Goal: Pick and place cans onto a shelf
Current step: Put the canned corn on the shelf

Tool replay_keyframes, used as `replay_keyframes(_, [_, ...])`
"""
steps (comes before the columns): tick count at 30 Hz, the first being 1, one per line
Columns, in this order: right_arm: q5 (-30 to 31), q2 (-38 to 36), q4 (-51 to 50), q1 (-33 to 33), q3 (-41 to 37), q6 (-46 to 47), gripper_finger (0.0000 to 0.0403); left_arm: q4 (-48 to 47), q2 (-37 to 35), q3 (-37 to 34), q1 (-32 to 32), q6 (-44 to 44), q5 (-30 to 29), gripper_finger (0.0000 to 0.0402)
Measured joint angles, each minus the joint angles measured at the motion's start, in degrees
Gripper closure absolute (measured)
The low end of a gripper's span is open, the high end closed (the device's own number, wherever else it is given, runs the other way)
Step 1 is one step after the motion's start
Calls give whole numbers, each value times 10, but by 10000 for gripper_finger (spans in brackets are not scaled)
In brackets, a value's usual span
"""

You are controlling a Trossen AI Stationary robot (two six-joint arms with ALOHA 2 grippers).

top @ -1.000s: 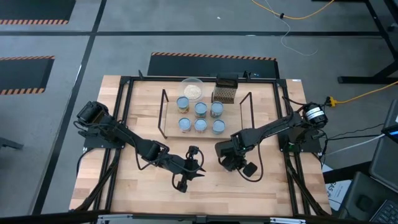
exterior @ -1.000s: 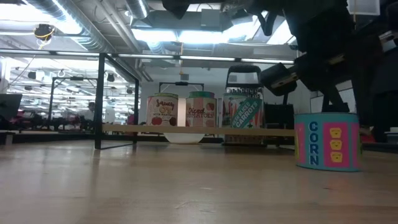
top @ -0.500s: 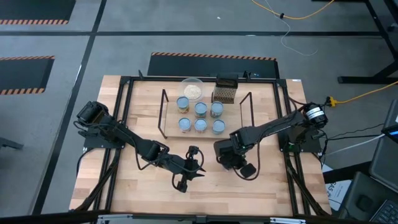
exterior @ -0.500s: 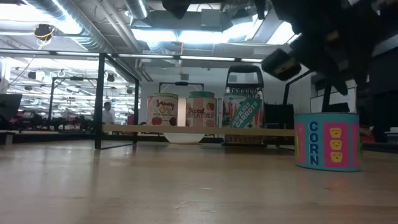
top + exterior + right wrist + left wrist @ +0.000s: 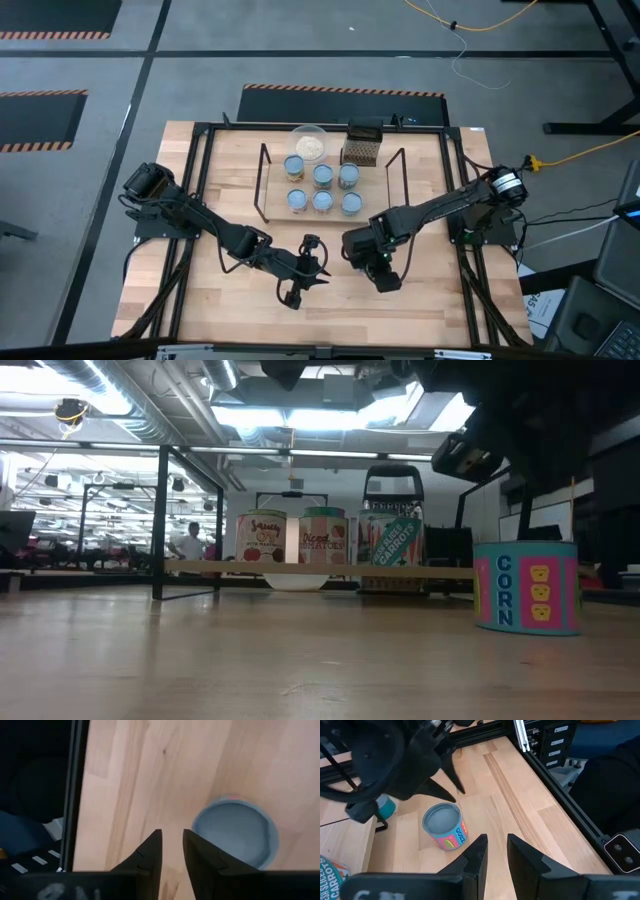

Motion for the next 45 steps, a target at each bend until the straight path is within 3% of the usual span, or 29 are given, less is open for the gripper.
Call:
replay_keyframes(6, [11,0,6,6,0,17,292,0,0,0,0,0,0,335])
replay_keyframes(13, [130,0,9,8,0,142,285,0,0,0,0,0,0,335])
replay_keyframes(23, [139,0,12,31,0,180,285,0,0,0,0,0,0,335])
replay_keyframes(30, [205,0,22,58,0,193,285,0,0,0,0,0,0,335])
replay_keyframes(45, [240,28,27,83,-1,213,285,0,0,0,0,0,0,335])
